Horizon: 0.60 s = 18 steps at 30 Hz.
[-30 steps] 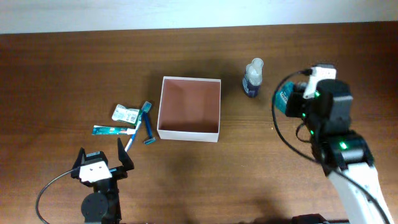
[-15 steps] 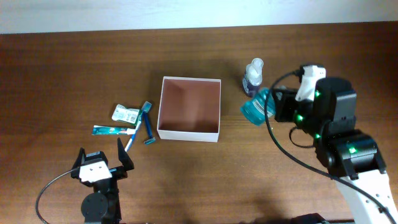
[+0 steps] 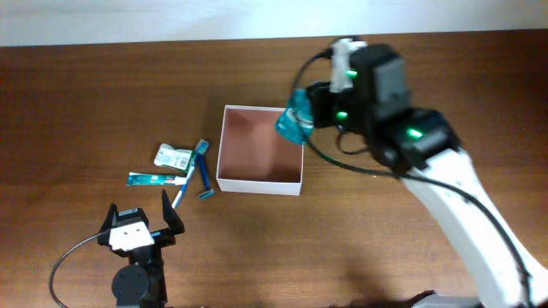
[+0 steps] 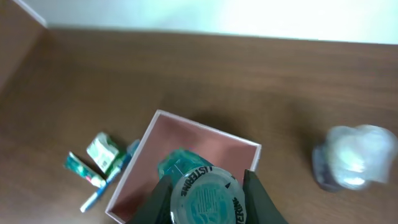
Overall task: Pack container
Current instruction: 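Lift the mouthwash bottle with the right gripper and carry it over the box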
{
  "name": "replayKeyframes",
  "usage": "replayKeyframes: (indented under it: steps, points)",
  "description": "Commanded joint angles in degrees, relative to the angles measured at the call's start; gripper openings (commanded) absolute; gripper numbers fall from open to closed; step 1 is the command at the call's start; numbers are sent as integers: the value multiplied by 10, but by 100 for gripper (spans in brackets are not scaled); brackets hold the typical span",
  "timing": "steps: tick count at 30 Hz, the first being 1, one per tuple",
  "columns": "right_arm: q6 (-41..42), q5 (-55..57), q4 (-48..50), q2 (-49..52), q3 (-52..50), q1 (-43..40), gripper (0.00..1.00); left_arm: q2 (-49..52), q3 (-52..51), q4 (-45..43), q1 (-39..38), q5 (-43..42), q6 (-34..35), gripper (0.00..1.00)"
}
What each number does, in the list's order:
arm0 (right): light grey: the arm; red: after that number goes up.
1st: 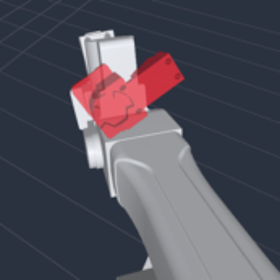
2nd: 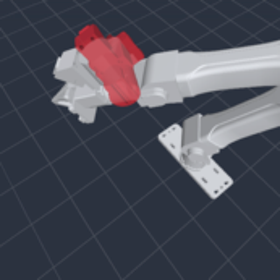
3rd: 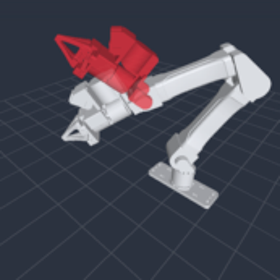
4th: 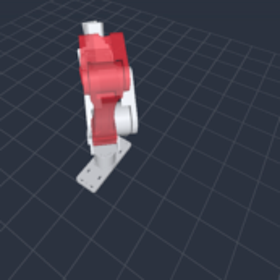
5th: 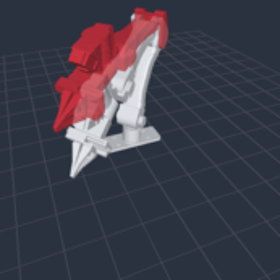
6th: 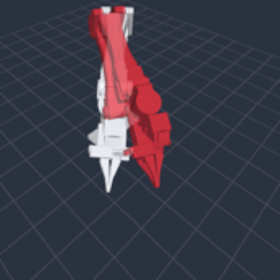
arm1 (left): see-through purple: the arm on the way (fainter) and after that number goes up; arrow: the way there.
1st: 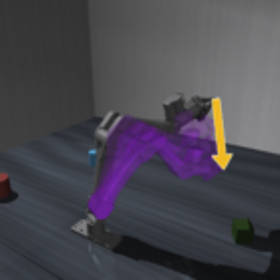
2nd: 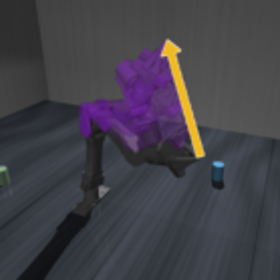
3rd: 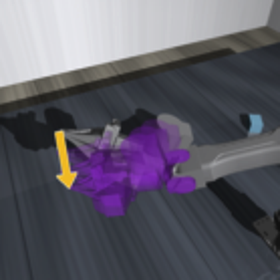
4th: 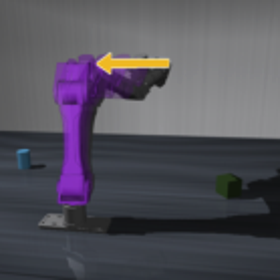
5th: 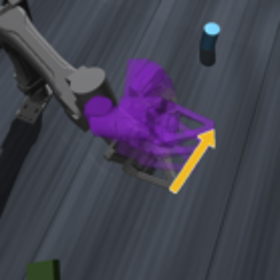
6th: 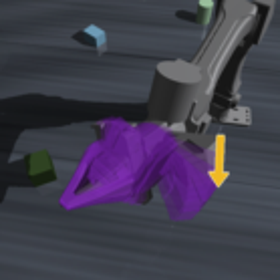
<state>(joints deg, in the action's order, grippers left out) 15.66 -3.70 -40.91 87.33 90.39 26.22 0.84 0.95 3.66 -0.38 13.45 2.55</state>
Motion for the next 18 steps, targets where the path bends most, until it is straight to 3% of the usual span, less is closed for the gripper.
replayKeyframes:
  steps: [1,18]
  points:
    - [-79,24,6,42,44,38,8,-5,-4,-1,3,-6,-9,99]
    - [-215,64,60,128,54,64,8,-5,-4,-1,3,-6,-9,99]
